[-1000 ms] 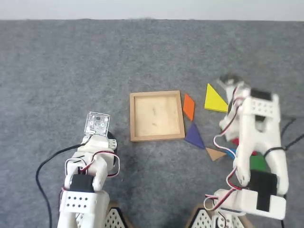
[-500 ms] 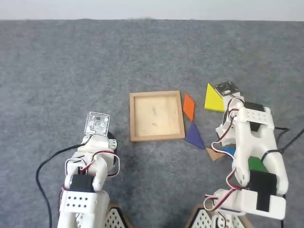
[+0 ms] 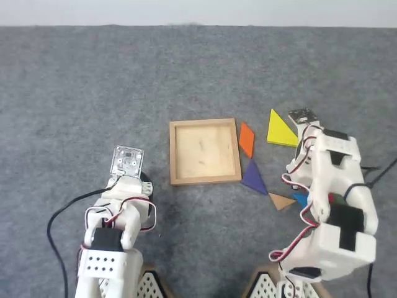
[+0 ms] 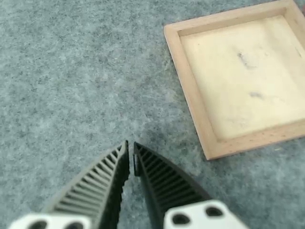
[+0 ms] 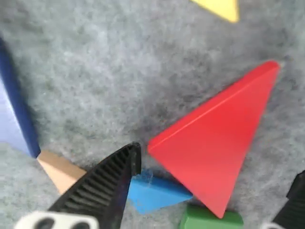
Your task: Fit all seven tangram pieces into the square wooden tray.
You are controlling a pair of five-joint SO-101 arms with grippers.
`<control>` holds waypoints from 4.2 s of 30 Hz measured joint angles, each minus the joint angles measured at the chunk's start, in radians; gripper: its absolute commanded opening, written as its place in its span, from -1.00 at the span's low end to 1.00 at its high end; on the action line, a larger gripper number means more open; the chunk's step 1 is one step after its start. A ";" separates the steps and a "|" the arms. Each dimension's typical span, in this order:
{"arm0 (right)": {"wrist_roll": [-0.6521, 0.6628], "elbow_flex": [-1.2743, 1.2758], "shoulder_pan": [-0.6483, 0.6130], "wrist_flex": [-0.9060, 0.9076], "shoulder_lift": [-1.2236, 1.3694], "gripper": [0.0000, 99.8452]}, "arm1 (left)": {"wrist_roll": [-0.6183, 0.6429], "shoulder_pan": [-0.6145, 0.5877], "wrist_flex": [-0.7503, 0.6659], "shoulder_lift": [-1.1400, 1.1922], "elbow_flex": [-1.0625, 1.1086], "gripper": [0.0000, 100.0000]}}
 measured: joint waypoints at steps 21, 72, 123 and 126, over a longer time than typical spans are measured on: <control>0.006 -0.114 0.009 0.058 0.127 -0.46 | 0.000 0.000 0.000 0.000 0.000 -0.97; -0.356 -0.740 -0.608 0.370 0.206 -0.47 | 0.000 0.000 0.000 0.000 0.000 -0.97; 0.615 -1.448 -0.781 0.609 0.775 -0.15 | 0.000 0.000 0.000 0.000 0.000 -0.97; 0.612 -1.452 -0.781 0.609 0.775 -0.15 | 0.000 0.000 0.000 0.000 0.000 -0.97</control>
